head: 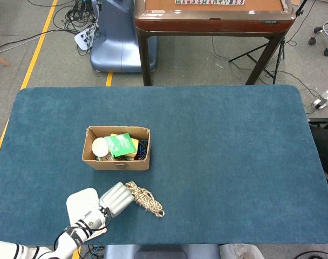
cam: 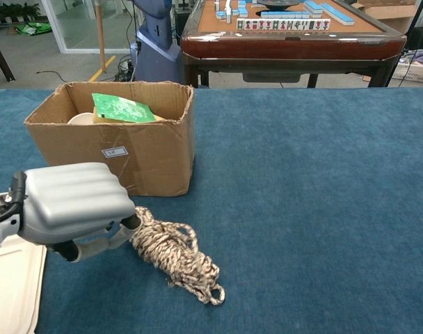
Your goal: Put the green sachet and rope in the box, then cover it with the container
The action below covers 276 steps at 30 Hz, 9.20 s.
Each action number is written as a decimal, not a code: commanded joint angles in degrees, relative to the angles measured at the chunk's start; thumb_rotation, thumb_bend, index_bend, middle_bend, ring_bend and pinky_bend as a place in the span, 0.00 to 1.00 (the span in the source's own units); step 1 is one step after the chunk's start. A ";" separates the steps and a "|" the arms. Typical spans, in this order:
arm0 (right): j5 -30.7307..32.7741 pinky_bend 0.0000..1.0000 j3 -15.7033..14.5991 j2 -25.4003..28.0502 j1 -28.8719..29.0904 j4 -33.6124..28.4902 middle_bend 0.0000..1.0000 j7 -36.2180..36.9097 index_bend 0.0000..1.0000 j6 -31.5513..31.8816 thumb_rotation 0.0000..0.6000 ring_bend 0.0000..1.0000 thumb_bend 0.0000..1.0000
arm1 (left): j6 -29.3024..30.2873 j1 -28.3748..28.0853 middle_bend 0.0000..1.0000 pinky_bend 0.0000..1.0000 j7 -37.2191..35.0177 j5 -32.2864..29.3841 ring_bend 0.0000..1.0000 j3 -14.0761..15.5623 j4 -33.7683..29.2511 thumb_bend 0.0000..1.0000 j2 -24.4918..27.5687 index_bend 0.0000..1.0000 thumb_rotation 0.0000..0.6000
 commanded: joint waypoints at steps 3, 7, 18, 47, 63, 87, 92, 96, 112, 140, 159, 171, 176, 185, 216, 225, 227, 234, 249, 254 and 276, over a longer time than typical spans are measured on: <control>0.01 0.04 0.05 0.04 0.08 -0.07 0.12 -0.07 0.12 -0.29 1.00 0.00 0.00 | 1.97 -0.05 0.90 0.96 0.47 0.41 0.83 -0.01 -1.89 0.46 1.16 0.58 1.00; 0.08 0.04 0.14 0.01 0.05 -0.08 0.12 -0.10 0.12 -0.34 1.00 0.00 0.00 | 2.40 -0.19 0.89 0.95 -0.90 1.74 0.83 -0.41 -3.59 0.46 1.88 0.53 1.00; 0.28 0.04 0.36 0.10 -0.21 -0.15 0.12 0.21 0.12 -0.24 1.00 0.00 0.00 | -0.48 -3.68 0.88 0.94 -0.32 -2.40 0.82 -2.53 -3.10 0.43 -0.95 0.13 1.00; 1.57 0.04 1.49 -0.01 -1.05 0.29 0.13 2.73 0.14 -0.03 1.00 0.00 0.00 | 1.83 -12.62 0.90 0.94 5.63 -17.62 0.83 -0.68 3.30 0.27 -9.40 0.11 1.00; 1.47 0.04 1.61 0.05 -0.97 0.05 0.13 2.47 0.14 -0.50 1.00 0.00 0.00 | 3.22 -14.44 0.90 0.94 7.06 -17.77 0.83 1.39 3.50 0.14 -10.06 0.17 1.00; 1.57 0.04 1.79 0.04 -0.86 0.12 0.13 2.47 0.14 -0.92 1.00 0.00 0.00 | 4.76 -16.07 0.85 0.91 7.08 -23.00 0.79 3.09 1.95 0.36 -9.06 0.44 1.00; 1.51 0.04 1.79 0.04 -0.86 0.07 0.13 2.42 0.14 -0.94 1.00 0.00 0.00 | 5.05 -16.10 0.84 0.90 6.65 -23.14 0.78 3.54 1.95 0.42 -8.94 0.45 1.00; 1.44 0.04 1.77 0.00 -0.84 0.05 0.13 2.29 0.14 -0.97 1.00 0.00 0.00 | 5.26 -16.17 0.83 0.90 6.58 -23.57 0.78 3.94 1.85 0.44 -8.76 0.45 1.00; 1.22 0.04 1.69 -0.10 -0.64 -0.15 0.13 1.68 0.14 -1.21 1.00 0.00 0.00 | 8.61 -15.52 0.61 0.78 8.45 -22.39 0.63 6.22 0.50 0.44 -7.63 0.58 1.00; 1.14 0.04 1.61 -0.26 -0.03 -0.31 0.13 0.89 0.14 -2.16 1.00 0.00 0.00 | 12.01 -9.36 0.60 0.78 -0.58 -13.38 0.64 9.02 -4.97 0.88 0.94 0.68 1.00; 0.80 0.04 1.39 -0.48 0.81 -0.84 0.13 -1.27 0.14 -3.24 1.00 0.00 0.00 | 19.27 0.56 0.60 0.78 -10.94 0.57 0.64 10.34 -9.46 0.90 15.16 0.78 1.00; 0.49 0.04 1.22 -0.80 1.09 -0.69 0.13 -2.01 0.14 -3.33 1.00 0.00 0.00 | 23.20 6.58 0.60 0.78 -13.82 5.56 0.64 8.65 -11.82 0.90 22.08 0.78 1.00; 0.44 0.04 1.15 -0.85 1.25 -0.81 0.13 -2.38 0.14 -3.53 1.00 0.00 0.00 | 24.47 8.02 0.60 0.78 -15.02 7.68 0.64 6.41 -13.05 0.90 24.47 0.78 1.00; 0.22 0.04 0.87 -0.88 1.64 -1.11 0.13 -3.23 0.14 -4.20 1.00 0.00 0.00 | 20.96 5.71 0.56 0.76 -18.07 6.89 0.58 -2.32 -13.50 0.90 24.55 0.77 1.00; 0.28 0.04 0.37 -0.45 2.05 -1.17 0.13 -2.26 0.14 -5.04 1.00 0.00 0.00 | 11.04 -7.77 0.04 0.35 -11.74 -17.64 0.11 -15.96 0.67 0.56 8.46 0.13 1.00; 0.19 0.04 0.24 -0.45 2.16 -1.25 0.13 -2.39 0.14 -5.16 1.00 0.00 0.00 | 14.89 -7.76 0.02 0.35 -10.43 -16.98 0.10 -15.87 1.05 0.30 6.13 0.00 1.00; 0.23 0.04 0.24 -0.41 2.13 -1.30 0.13 -2.35 0.14 -5.11 1.00 0.00 0.00 | 15.67 -7.37 0.02 0.35 -10.33 -16.63 0.10 -15.55 0.64 0.30 6.15 0.00 1.00; 0.08 0.04 0.13 -0.46 2.11 -1.23 0.13 -2.49 0.14 -5.01 1.00 0.00 0.00 | 20.09 -4.12 0.01 0.35 -8.97 -13.14 0.10 -12.30 -4.65 0.30 8.99 0.00 1.00; -0.36 0.04 -0.35 -0.89 3.25 -2.40 0.13 -5.84 0.14 -6.89 1.00 0.00 0.00 | 23.63 8.74 0.01 0.35 -21.24 10.37 0.10 -1.10 -8.15 0.30 21.60 0.00 1.00; -0.49 0.04 -0.53 -1.00 3.56 -2.73 0.13 -6.76 0.14 -7.41 1.00 0.00 0.00 | 24.93 12.87 0.00 0.35 -22.72 16.16 0.10 1.59 -7.75 0.30 23.50 0.02 1.00; -0.05 0.04 -0.67 -0.99 3.92 -3.03 0.13 -7.39 0.14 -8.08 1.00 0.00 0.00 | 22.55 24.42 0.00 0.34 -37.10 36.70 0.10 8.47 9.96 0.30 20.09 0.27 1.00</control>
